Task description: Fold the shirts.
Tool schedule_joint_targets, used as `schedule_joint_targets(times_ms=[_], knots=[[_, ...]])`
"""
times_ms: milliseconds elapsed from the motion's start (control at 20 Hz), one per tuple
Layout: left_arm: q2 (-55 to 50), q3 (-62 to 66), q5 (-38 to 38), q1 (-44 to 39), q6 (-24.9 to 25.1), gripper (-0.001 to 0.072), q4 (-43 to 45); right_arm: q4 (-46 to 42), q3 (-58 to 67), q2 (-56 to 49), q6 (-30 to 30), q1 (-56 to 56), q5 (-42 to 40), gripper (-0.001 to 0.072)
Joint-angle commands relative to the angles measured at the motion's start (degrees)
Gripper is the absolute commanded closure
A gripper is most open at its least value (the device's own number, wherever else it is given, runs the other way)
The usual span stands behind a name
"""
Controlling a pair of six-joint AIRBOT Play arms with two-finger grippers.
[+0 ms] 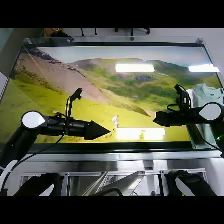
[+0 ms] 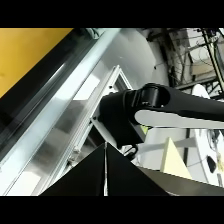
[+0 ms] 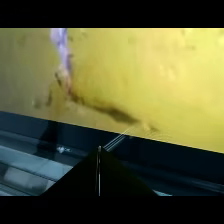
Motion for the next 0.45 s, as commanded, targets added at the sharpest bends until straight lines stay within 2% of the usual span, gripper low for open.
schedule_joint_targets(times_ms=[0,400], knots=[[4.46,-4.63,5.35,-0.87,-0.11,0.0688,0.61,0.52,-1.6,0.57,0.09,0.85,-0.9,0.0693],[7.58,-5.2,6.14,-0.9,-0.15,0.0688,0.61,0.55,-1.6,0.55,0.09,0.85,-0.92,0.0693]])
